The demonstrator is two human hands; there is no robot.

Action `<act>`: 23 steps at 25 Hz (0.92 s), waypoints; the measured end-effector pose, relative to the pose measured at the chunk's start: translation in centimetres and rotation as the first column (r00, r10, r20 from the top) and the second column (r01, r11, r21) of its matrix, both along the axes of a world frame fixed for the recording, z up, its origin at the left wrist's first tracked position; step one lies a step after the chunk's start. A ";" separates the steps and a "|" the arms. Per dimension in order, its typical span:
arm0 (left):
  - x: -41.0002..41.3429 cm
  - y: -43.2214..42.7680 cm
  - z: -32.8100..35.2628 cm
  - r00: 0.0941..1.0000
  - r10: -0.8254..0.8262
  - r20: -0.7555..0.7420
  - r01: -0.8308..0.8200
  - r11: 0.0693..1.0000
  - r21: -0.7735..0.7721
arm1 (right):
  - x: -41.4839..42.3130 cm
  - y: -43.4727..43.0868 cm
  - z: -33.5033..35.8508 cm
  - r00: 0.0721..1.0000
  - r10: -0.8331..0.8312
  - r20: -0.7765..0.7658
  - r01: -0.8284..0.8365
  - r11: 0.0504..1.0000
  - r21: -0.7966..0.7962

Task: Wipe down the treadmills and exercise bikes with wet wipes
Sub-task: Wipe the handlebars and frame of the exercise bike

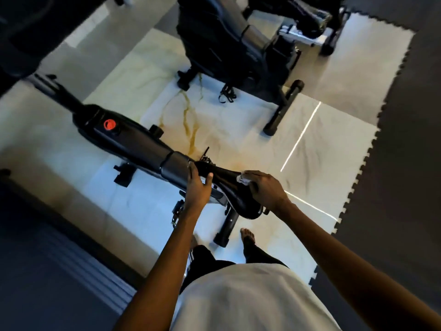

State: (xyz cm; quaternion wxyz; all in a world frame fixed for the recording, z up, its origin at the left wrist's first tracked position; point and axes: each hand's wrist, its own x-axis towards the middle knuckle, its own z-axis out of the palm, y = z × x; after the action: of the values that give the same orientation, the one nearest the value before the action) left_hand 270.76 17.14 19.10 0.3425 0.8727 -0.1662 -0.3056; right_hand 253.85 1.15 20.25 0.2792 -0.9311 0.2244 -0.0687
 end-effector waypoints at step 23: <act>-15.4 -1.3 -1.8 0.843 0.472 -0.258 -0.493 0.870 -0.019 | -2.1 -9.7 -2.0 0.851 0.523 0.056 -0.526 0.846 0.087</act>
State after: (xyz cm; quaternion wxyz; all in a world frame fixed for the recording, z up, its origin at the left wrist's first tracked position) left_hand 255.34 15.79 17.27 0.4626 0.8266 0.0895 -0.3076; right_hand 251.77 -8.53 18.28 0.3366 -0.9408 -0.0394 0.0072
